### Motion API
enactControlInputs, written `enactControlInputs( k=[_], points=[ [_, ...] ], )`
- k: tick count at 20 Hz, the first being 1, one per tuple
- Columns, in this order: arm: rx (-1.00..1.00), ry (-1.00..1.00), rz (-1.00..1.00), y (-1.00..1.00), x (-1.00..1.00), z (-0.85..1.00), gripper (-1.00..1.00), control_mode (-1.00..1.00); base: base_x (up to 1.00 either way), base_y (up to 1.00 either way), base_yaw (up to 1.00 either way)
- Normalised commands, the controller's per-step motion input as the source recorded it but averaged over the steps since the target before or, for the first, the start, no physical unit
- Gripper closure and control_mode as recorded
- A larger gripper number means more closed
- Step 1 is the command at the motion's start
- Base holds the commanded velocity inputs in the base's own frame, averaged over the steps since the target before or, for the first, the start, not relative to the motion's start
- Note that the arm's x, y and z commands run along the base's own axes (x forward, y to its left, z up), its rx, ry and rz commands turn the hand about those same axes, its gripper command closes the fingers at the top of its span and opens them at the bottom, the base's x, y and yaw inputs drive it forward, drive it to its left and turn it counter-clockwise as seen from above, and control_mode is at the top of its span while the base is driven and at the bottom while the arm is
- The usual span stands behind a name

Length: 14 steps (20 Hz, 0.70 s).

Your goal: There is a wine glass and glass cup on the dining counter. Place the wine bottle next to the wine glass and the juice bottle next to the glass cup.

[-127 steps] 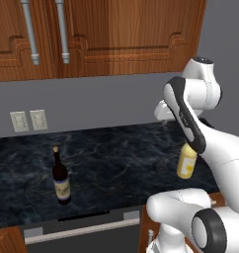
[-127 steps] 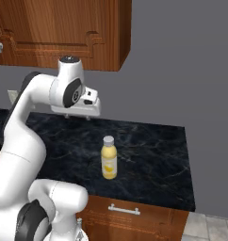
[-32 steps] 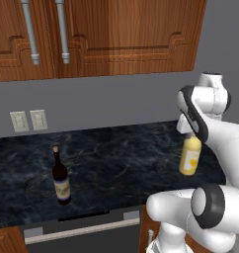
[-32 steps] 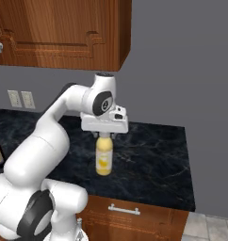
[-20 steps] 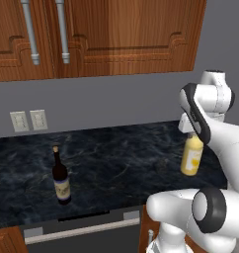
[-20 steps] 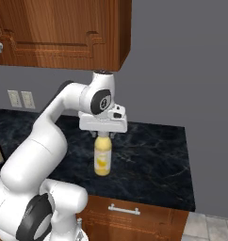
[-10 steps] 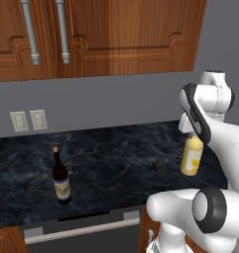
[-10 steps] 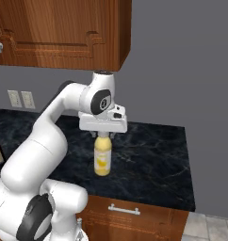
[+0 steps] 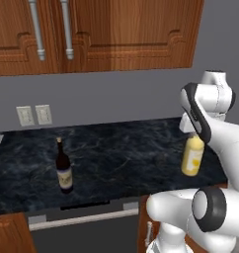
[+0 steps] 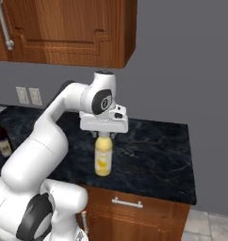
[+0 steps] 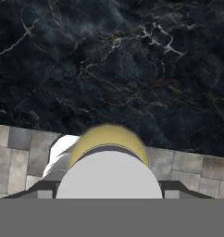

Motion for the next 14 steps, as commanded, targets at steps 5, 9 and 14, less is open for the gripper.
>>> enactControlInputs(
  k=[5, 9, 14],
  points=[
    [0.0, 0.0, 0.0, 0.0, 0.0, 0.0, 1.0, 1.0, -0.32, 0.07, 0.72],
    [0.0, 0.0, 0.0, 0.0, 0.0, 0.0, 1.0, 1.0, -0.18, 0.03, 0.94],
    [0.0, 0.0, 0.0, 0.0, 0.0, 0.0, 1.0, 1.0, -0.11, 0.0, 1.0]
  ],
)
